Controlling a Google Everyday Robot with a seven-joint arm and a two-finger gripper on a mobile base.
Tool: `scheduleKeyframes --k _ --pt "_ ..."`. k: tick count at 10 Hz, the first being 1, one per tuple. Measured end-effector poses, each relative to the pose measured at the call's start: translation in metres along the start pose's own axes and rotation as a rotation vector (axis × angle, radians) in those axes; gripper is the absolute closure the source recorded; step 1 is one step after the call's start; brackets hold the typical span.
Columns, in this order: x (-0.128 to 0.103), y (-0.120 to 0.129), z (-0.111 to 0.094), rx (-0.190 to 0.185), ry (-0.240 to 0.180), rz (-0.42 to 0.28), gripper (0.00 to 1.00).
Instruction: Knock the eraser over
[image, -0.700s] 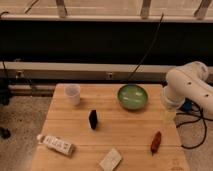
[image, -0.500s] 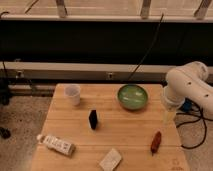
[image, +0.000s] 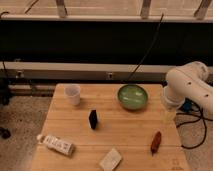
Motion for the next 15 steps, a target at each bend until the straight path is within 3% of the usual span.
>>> scheduleKeyframes --k 15 --pt "-0.0086 0.0014 0.0081 -0.006 -0.009 -0.034 0.20"
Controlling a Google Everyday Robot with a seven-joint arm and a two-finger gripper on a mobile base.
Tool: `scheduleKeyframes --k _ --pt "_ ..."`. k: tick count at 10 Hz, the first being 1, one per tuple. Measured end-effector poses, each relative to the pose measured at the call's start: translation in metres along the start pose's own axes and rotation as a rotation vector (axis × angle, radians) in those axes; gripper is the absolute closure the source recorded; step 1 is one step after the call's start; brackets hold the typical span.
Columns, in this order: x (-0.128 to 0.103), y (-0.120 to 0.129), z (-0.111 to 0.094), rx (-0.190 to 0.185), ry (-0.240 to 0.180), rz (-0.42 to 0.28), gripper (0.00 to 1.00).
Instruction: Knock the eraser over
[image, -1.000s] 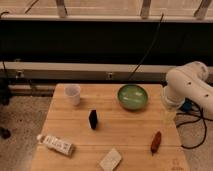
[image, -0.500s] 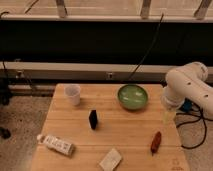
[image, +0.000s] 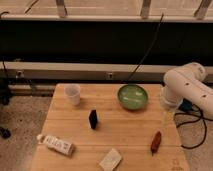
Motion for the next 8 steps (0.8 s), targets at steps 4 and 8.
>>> scheduleKeyframes --k 4,8 --pt "-0.0046 -0.0002 0.0028 -0.002 -0.004 -0.015 0.20" --pt "-0.0096 -0.0001 0.0066 -0.005 -0.010 -0.030 0.20"
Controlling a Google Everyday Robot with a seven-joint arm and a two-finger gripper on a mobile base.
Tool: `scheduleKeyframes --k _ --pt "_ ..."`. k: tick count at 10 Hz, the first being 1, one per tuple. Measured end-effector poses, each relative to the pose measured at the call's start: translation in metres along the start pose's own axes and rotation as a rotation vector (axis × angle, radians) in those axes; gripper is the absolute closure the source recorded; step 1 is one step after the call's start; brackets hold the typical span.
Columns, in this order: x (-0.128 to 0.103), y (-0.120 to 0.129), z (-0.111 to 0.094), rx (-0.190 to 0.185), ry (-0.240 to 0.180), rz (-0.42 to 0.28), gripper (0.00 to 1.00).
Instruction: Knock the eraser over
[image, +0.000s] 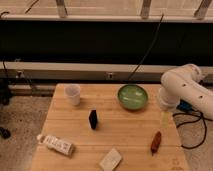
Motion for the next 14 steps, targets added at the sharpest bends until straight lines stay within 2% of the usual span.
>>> scheduleKeyframes --k 14 --pt "-0.015 0.000 0.011 -0.008 -0.018 -0.049 0.20"
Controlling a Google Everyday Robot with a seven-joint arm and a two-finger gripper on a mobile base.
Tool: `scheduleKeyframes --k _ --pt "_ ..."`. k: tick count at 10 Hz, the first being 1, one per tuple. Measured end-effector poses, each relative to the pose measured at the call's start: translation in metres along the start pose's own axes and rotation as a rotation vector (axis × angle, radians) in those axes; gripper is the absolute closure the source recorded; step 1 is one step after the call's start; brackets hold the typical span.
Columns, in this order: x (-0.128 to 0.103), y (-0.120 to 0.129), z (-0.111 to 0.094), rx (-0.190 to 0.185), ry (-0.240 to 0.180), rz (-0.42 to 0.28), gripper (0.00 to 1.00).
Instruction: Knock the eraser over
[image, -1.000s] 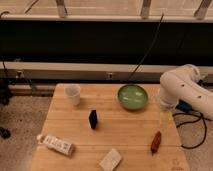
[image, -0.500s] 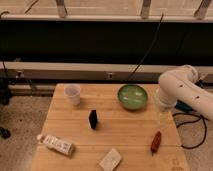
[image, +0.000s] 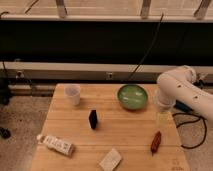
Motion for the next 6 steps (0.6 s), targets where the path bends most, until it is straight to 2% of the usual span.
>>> scheduleKeyframes --k 6 --pt "-0.0059 -0.0007 0.0038 0.000 -0.007 -0.025 0.20"
